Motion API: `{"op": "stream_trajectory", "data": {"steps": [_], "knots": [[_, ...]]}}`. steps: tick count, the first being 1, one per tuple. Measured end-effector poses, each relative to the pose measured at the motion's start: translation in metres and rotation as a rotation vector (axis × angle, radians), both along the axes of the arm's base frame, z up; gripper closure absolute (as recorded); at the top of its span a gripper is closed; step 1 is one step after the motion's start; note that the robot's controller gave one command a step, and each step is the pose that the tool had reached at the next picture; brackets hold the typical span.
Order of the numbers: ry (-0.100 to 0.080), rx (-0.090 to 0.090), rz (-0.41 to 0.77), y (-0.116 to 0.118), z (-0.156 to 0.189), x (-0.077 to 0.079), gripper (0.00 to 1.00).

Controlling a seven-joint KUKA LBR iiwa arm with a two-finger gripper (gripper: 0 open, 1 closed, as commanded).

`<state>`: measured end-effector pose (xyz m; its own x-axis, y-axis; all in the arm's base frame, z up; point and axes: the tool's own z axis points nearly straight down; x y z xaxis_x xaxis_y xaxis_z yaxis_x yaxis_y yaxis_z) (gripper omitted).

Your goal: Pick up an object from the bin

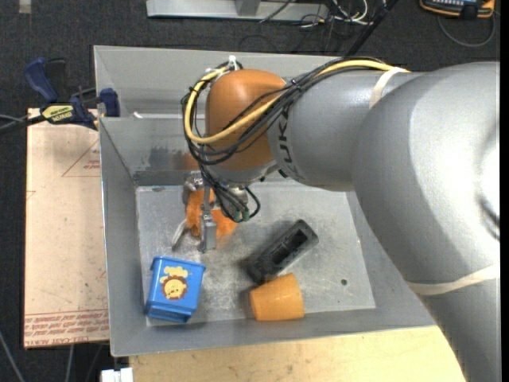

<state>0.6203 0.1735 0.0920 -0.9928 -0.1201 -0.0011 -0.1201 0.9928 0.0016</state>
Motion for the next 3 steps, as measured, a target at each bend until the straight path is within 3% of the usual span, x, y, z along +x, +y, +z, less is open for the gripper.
{"op": "stream_trajectory", "data": {"steps": [1, 2, 3], "knots": [[-0.009, 0.005, 0.084, -0.038, -0.019, -0.006, 1.00], [-0.009, 0.005, 0.084, -0.038, -0.019, -0.006, 1.00], [-0.012, 0.007, 0.107, -0.044, 0.053, -0.010, 1.00]]}}
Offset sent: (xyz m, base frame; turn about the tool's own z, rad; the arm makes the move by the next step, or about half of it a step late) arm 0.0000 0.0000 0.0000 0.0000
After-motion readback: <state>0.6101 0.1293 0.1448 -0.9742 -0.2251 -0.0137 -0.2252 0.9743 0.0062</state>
